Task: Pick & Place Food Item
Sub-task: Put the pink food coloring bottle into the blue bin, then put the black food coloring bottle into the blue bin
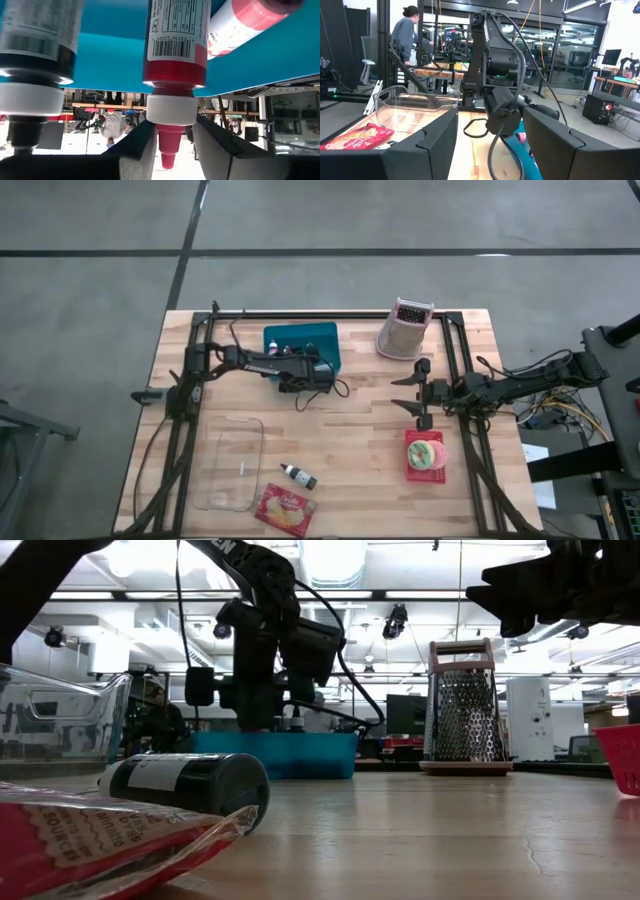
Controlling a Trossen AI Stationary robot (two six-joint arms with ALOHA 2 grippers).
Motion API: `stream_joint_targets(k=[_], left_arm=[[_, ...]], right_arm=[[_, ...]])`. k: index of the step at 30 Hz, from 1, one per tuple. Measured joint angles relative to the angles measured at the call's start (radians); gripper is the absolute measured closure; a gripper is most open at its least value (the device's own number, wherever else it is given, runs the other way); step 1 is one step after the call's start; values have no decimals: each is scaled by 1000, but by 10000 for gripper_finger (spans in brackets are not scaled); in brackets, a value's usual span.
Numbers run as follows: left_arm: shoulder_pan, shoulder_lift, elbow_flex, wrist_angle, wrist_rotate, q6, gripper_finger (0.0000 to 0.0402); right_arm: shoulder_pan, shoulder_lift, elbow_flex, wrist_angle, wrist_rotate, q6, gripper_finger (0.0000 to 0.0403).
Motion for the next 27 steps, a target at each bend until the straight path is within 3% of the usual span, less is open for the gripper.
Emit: stream_joint_targets(k=[14,19,27], left_arm=[[-26,-8,15,-61,-6,-134,195],[-29,-9,21,-118,-13,-187,187],[-33,-19,109,-363,-20,-459,186]], right_arm=[[0,0,0,0,0,0,184],[0,0,0,0,0,0,184],[0,0,0,0,0,0,184]])
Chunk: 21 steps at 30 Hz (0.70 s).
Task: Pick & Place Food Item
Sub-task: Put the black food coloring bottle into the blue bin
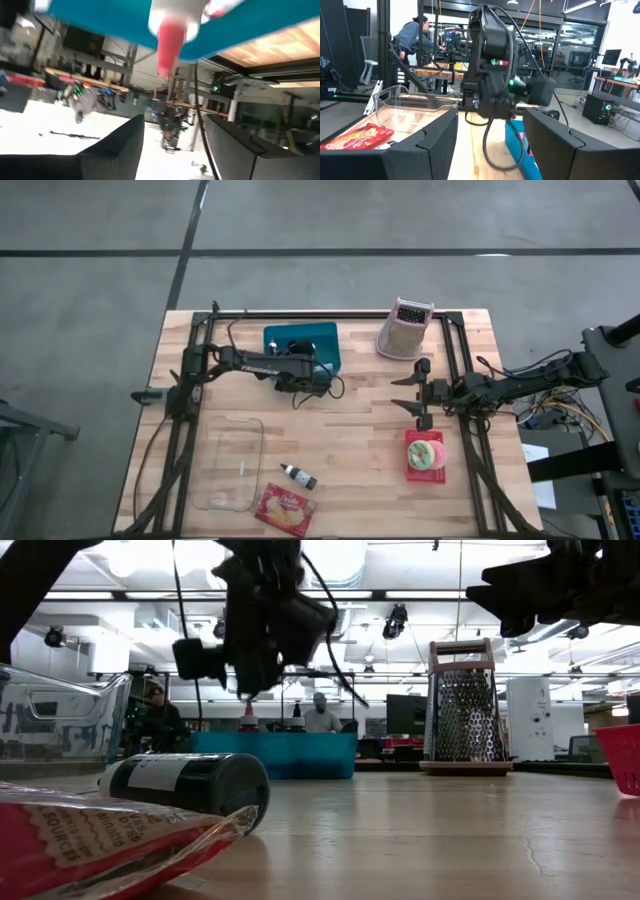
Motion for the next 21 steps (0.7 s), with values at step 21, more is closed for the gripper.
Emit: stream_joint_targets(k=[21], left_arm=[[-50,-321,23,3,426,-432,186]], right_arm=[[0,0,0,0,-1,7,184]])
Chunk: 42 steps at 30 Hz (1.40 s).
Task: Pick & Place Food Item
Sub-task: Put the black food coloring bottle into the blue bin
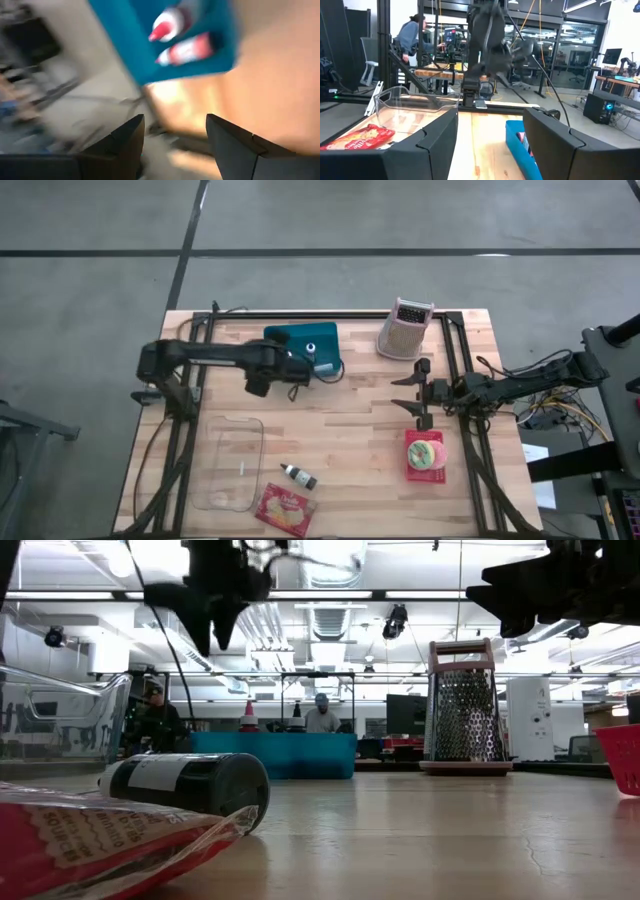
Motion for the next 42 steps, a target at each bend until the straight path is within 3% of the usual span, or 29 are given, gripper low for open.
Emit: stream_joint_targets(k=[4,8,12,19,25,32,42], left_arm=[[-5,-106,-19,151,264,-67,186],[-30,-265,-127,476,527,-66,186],[-60,-426,-305,821,652,-88,186],[-131,-644,-660,1285,655,-210,186],[-213,-715,-871,1547,641,-250,186],[-296,-721,-982,1684,554,-253,186],[-360,-720,-1110,1958,517,-195,186]], right_arm=[[0,0,0,0,0,0,184],[0,0,0,0,0,0,184],[0,0,0,0,0,0,184],[0,0,0,0,0,0,184],[0,0,0,0,0,-5,184],[0,0,0,-2,0,-7,184],[1,0,0,-13,-7,-12,184]])
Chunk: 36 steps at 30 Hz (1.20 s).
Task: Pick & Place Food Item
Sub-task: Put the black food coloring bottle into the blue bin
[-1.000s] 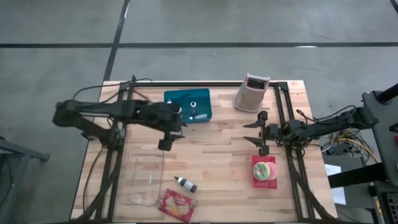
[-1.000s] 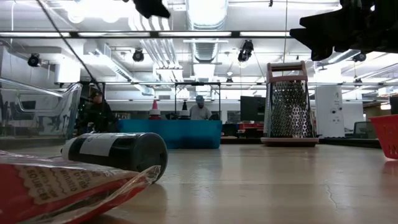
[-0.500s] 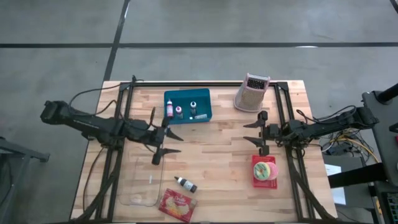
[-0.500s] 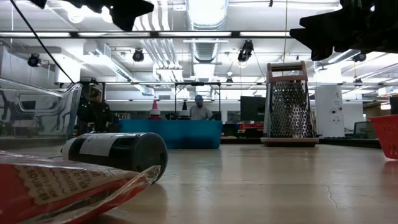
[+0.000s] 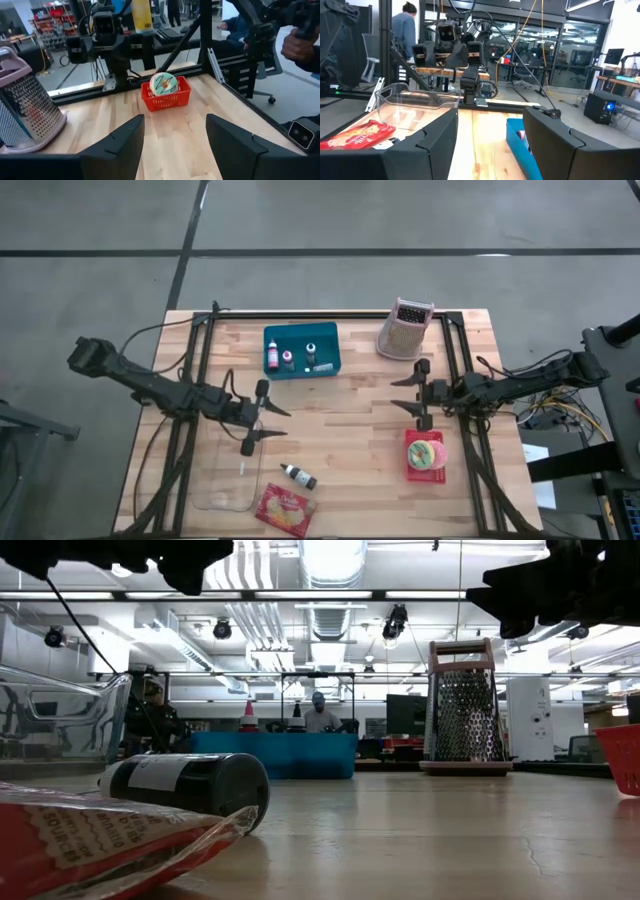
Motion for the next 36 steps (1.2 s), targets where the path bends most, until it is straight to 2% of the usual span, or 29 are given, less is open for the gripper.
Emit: stream_joint_targets(k=[7,13,26,32,36], left_arm=[[0,0,-54,34,-2,-10,186],[-4,0,-69,30,26,-60,186],[-5,16,-71,30,52,-69,186],[-5,65,-71,33,81,-76,186],[-5,114,-70,32,130,-76,186]], right_arm=[[0,0,0,-45,-81,41,184],[0,0,0,-62,-84,103,184],[0,27,0,-55,-125,217,184],[0,71,6,-55,-125,282,184],[0,123,33,-55,-138,263,184]])
